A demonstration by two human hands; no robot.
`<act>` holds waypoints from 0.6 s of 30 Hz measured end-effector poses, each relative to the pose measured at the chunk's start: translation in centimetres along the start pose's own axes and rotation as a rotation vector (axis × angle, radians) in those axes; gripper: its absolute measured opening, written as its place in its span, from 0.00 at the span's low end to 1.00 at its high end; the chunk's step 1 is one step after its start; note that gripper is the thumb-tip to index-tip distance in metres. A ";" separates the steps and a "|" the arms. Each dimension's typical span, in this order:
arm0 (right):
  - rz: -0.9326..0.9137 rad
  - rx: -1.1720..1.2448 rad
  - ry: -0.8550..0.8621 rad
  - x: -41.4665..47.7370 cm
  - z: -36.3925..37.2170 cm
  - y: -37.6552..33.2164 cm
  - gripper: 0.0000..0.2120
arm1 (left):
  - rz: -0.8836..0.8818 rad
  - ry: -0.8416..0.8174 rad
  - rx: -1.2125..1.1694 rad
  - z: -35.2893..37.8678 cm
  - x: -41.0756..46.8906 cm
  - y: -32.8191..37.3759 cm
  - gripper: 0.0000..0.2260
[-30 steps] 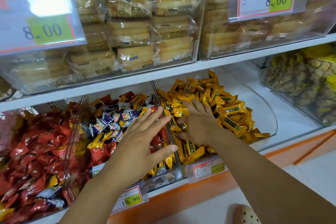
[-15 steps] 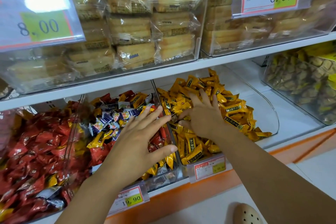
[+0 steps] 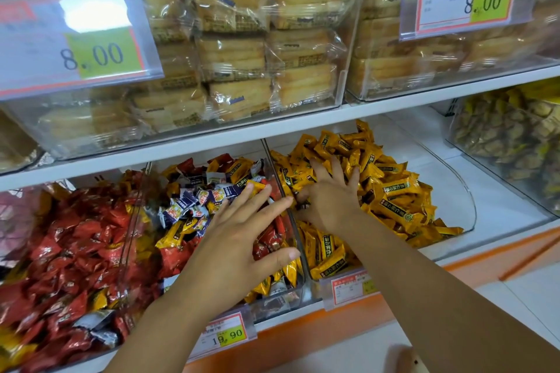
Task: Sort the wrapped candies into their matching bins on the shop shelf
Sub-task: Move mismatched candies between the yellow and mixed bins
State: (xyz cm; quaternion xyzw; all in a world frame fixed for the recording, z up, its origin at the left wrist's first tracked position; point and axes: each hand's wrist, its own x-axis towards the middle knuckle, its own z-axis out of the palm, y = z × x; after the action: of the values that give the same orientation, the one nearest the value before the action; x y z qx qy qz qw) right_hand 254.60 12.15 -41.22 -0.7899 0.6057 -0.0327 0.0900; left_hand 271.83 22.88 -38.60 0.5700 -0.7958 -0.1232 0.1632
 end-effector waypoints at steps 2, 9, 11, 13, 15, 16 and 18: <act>-0.005 0.153 0.043 -0.4 -0.9 0.4 0.02 | -0.008 0.012 -0.001 -0.2 -0.2 -0.1 0.31; -0.066 0.876 0.301 -2.2 -6.1 -0.4 0.02 | 0.000 0.018 -0.003 -0.5 -2.0 -0.3 0.31; -0.094 1.123 0.267 -2.4 -6.7 -2.2 0.06 | 0.007 0.021 -0.009 -0.7 -2.4 0.2 0.29; -0.155 1.145 0.237 -2.2 -6.0 -3.6 0.12 | 0.013 0.028 -0.011 -0.7 -2.5 0.5 0.29; -0.168 0.967 0.251 -2.1 -6.0 -3.3 0.15 | 0.017 0.044 -0.031 -0.6 -2.5 0.6 0.30; -0.149 0.861 0.228 -2.3 -6.4 -2.2 0.14 | 0.016 0.048 -0.044 -0.5 -2.4 0.7 0.30; -0.103 0.624 0.105 -3.0 -7.2 0.8 0.12 | 0.003 0.040 -0.065 -0.5 -2.1 1.0 0.29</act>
State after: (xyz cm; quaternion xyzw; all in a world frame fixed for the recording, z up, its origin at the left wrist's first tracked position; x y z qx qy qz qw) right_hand 251.86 14.11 -34.13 -0.7511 0.5295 -0.2619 0.2948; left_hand 271.81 25.21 -38.03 0.5654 -0.7889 -0.1372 0.1979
